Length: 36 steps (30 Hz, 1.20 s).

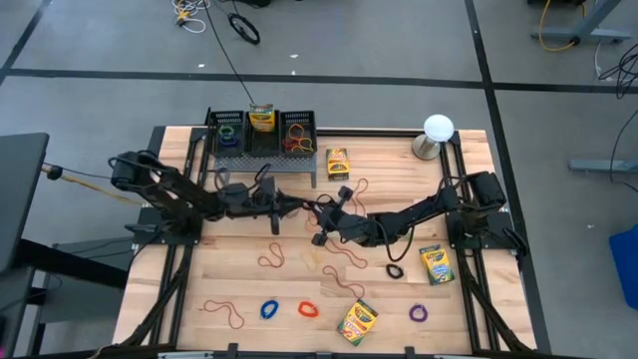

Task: Pick & Place Office Desk Supplies
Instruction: Put the top black spiral keychain into the left black bin

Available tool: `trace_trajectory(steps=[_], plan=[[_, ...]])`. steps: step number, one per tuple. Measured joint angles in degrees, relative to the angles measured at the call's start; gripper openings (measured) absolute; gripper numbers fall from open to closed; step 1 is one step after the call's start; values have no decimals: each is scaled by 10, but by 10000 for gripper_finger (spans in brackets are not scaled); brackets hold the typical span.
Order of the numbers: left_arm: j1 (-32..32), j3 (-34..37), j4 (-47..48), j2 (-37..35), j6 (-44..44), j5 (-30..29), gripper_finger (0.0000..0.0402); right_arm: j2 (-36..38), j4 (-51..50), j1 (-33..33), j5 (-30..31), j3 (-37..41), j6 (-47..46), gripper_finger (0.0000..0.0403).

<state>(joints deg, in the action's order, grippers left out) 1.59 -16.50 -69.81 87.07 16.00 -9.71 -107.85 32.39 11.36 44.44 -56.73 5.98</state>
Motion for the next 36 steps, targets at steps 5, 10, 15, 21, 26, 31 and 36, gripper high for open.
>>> trace_trajectory(steps=[5,10,15,21,26,31,36], plan=[[12,4,95,-85,-39,-43,27,15,-32,18,69,0,-2,153],[15,3,230,-202,-74,-103,27,57,-173,41,82,-1,-44,199],[4,-19,395,-327,-114,-192,27,72,-291,53,42,-1,-125,158],[-26,-99,602,-430,-153,-350,27,66,-287,67,36,20,-157,41],[-33,-164,729,-471,-161,-454,27,66,-229,73,29,56,-157,16],[32,-207,834,-476,-162,-516,27,66,-219,73,21,65,-159,18],[172,-220,879,-464,-141,-387,27,66,-209,73,20,65,-155,5]])
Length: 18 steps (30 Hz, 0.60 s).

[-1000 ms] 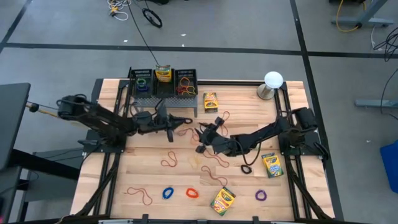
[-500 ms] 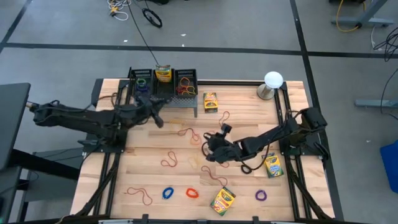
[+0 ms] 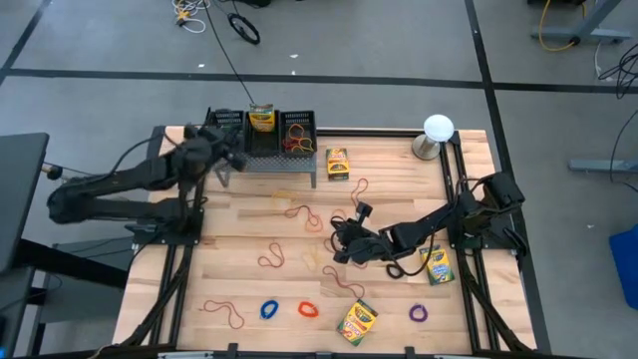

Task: Pick & Place Office Desk Supplies
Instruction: Put the top black spiral keychain into the left black bin

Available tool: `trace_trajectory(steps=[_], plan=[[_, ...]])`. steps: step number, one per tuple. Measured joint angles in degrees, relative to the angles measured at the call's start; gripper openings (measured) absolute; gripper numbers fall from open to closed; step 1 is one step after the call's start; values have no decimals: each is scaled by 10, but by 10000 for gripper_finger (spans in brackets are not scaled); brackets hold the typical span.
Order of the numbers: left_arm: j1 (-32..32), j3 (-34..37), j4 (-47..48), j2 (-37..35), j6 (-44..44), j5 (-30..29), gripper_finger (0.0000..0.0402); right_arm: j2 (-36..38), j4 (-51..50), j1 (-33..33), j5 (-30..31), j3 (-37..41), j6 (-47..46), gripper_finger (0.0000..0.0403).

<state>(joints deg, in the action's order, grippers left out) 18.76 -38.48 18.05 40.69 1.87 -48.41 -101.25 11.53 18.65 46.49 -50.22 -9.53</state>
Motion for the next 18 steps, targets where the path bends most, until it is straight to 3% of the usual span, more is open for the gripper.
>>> trace_trajectory(steps=[9,15,18], plan=[[220,0,3,25,-4,179,27,0,4,0,-3,0,13,5],[301,0,18,59,-6,267,48,0,7,0,-4,0,14,9],[317,0,20,76,-8,275,71,0,7,0,-4,0,14,9]])
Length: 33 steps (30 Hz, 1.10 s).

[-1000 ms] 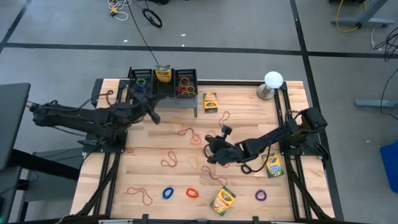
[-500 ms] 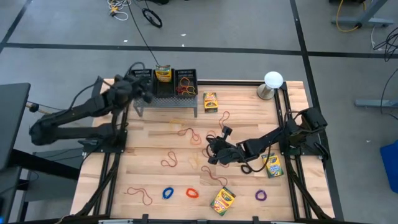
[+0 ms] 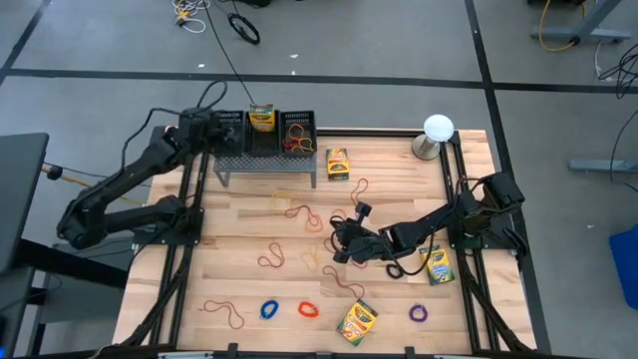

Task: Pick & Place Office Desk Supplies
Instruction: Put the top black spiral keychain into the left black bin, then put the red rubber band into the right black bin

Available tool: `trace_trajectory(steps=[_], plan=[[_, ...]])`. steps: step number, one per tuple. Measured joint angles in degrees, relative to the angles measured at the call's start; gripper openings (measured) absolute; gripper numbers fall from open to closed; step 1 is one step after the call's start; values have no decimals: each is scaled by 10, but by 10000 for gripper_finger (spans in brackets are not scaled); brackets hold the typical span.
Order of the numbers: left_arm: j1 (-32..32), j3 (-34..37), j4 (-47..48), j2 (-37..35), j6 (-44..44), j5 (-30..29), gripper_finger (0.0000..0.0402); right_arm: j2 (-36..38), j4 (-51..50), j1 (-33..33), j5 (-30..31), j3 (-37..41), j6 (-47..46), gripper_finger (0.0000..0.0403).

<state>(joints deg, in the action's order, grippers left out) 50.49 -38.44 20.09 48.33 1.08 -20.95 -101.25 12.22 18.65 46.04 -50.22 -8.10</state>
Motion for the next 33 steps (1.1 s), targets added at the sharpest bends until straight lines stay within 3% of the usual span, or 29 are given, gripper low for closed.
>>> trace_trajectory(steps=[11,15,18,21,25,28,33], plan=[[1,0,-12,-32,-30,18,181,0,0,0,0,0,0,9],[-12,0,-3,-84,-42,78,200,0,-3,0,-8,0,0,8],[-54,0,25,-124,-52,152,183,0,16,-7,-41,16,14,4],[-131,10,38,-146,-54,174,141,0,89,-27,-81,63,11,4],[-258,52,17,-146,-48,138,80,-1,223,-50,-140,140,-14,2],[-347,91,-30,-132,-50,112,45,1,302,-52,-149,182,-16,2],[-475,143,-140,-82,-44,65,12,20,317,-44,-150,204,-22,2]])
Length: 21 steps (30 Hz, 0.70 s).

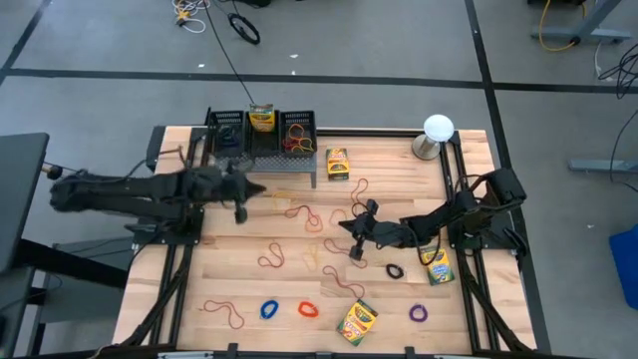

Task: Pick & Place Office Desk Supplies
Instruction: Put the red rubber band into the right black bin

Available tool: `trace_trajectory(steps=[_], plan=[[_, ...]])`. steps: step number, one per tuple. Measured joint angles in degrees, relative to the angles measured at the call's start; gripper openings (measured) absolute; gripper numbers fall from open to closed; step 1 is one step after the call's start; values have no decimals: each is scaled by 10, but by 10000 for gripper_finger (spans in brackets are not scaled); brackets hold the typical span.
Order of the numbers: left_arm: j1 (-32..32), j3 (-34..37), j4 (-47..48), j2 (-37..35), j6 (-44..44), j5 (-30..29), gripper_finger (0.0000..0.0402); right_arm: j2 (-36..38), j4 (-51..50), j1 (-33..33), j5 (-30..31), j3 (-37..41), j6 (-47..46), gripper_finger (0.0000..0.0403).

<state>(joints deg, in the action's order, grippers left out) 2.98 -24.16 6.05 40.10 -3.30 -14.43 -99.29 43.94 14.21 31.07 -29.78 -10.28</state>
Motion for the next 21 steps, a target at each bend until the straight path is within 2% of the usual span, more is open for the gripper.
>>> trace_trajectory(steps=[4,7,14,21], plan=[[-75,11,-51,57,24,-52,10,7,0,13,0,2,8,2],[-119,11,-63,109,47,-86,23,8,1,21,0,2,11,2],[-209,-2,-57,223,114,-89,86,8,-2,33,0,2,11,4],[-278,-56,-32,313,175,-89,144,8,-2,33,0,2,11,28]])
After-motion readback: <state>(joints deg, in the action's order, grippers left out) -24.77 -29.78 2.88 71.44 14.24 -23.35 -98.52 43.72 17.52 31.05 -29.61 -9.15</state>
